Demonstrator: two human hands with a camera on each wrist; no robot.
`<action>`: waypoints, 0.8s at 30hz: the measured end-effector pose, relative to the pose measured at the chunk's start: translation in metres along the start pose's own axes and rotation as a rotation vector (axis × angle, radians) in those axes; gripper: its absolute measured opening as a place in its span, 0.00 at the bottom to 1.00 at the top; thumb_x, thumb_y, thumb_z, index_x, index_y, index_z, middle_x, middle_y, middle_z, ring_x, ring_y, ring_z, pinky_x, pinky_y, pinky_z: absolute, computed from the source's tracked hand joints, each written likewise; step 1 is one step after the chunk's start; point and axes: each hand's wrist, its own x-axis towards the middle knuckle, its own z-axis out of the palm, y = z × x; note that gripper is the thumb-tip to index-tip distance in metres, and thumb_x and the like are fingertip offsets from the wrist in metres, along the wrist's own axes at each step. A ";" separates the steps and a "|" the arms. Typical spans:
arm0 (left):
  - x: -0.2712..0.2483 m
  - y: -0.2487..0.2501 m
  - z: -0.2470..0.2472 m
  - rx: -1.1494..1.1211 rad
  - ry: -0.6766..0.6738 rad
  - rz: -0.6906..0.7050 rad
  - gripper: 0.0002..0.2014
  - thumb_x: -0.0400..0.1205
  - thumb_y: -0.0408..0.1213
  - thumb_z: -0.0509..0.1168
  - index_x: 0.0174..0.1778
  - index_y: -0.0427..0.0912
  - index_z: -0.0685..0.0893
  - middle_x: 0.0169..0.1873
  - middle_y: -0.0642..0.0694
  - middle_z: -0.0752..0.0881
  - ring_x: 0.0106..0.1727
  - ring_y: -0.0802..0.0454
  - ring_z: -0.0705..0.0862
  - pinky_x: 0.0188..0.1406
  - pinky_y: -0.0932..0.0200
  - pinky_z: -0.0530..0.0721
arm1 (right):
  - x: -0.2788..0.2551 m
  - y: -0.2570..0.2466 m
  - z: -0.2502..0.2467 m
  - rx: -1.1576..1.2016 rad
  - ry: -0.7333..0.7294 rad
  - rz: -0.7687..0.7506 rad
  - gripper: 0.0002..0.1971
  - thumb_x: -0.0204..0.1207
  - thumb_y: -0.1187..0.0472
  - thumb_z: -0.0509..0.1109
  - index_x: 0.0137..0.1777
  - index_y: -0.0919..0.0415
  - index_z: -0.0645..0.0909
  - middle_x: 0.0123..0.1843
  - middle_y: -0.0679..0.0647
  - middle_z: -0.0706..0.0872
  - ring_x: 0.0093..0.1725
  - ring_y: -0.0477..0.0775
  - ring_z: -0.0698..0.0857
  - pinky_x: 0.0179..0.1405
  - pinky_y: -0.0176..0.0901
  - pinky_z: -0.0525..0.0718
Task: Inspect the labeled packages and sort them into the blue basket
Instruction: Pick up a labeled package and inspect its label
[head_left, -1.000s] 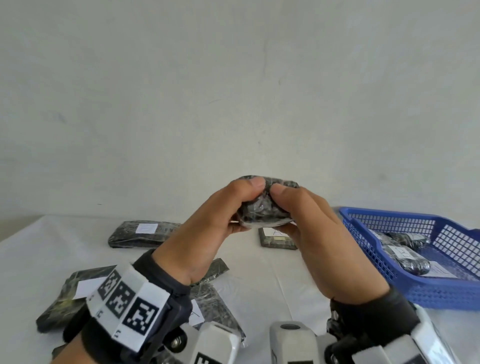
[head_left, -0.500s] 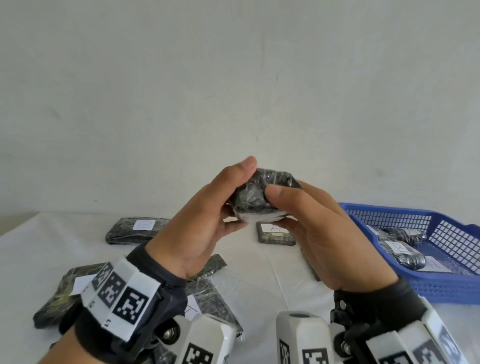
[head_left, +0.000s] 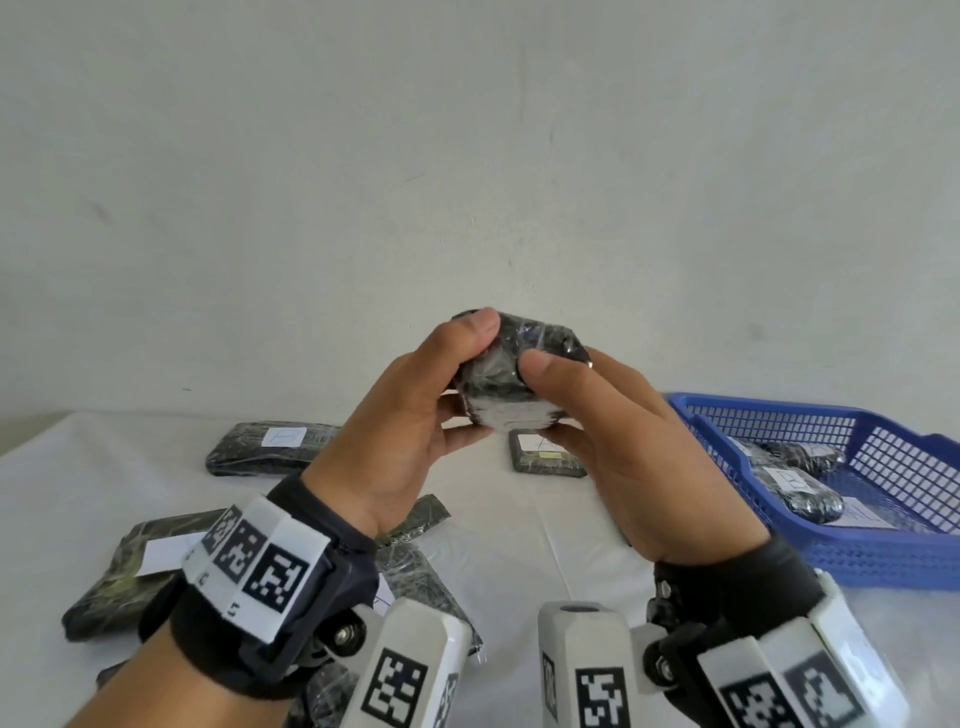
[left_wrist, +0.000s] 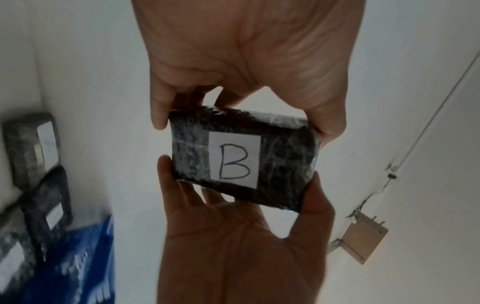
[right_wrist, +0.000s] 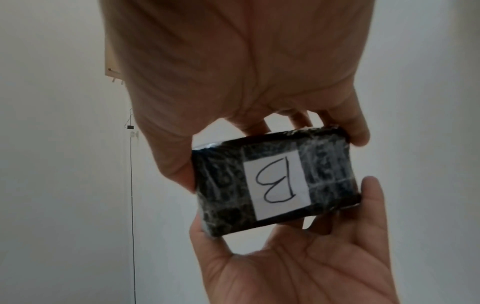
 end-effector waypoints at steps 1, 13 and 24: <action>0.001 -0.001 -0.002 -0.019 0.008 -0.022 0.27 0.69 0.68 0.68 0.56 0.55 0.93 0.59 0.43 0.94 0.64 0.45 0.91 0.75 0.35 0.82 | 0.001 0.001 0.001 -0.040 0.012 -0.001 0.20 0.76 0.46 0.73 0.61 0.58 0.90 0.60 0.58 0.94 0.65 0.59 0.91 0.75 0.67 0.81; 0.018 -0.031 -0.012 0.164 0.127 -0.001 0.20 0.77 0.32 0.78 0.63 0.27 0.85 0.50 0.39 0.95 0.51 0.44 0.94 0.53 0.50 0.93 | 0.008 0.034 -0.012 -0.111 -0.068 0.260 0.44 0.70 0.45 0.74 0.88 0.41 0.65 0.73 0.50 0.86 0.68 0.46 0.88 0.74 0.62 0.85; 0.008 -0.037 0.006 0.182 -0.093 -0.099 0.21 0.78 0.62 0.70 0.66 0.61 0.85 0.62 0.56 0.91 0.66 0.60 0.87 0.71 0.50 0.80 | 0.012 0.038 -0.005 0.200 0.213 0.242 0.24 0.83 0.40 0.68 0.63 0.61 0.88 0.53 0.60 0.91 0.54 0.58 0.89 0.65 0.70 0.86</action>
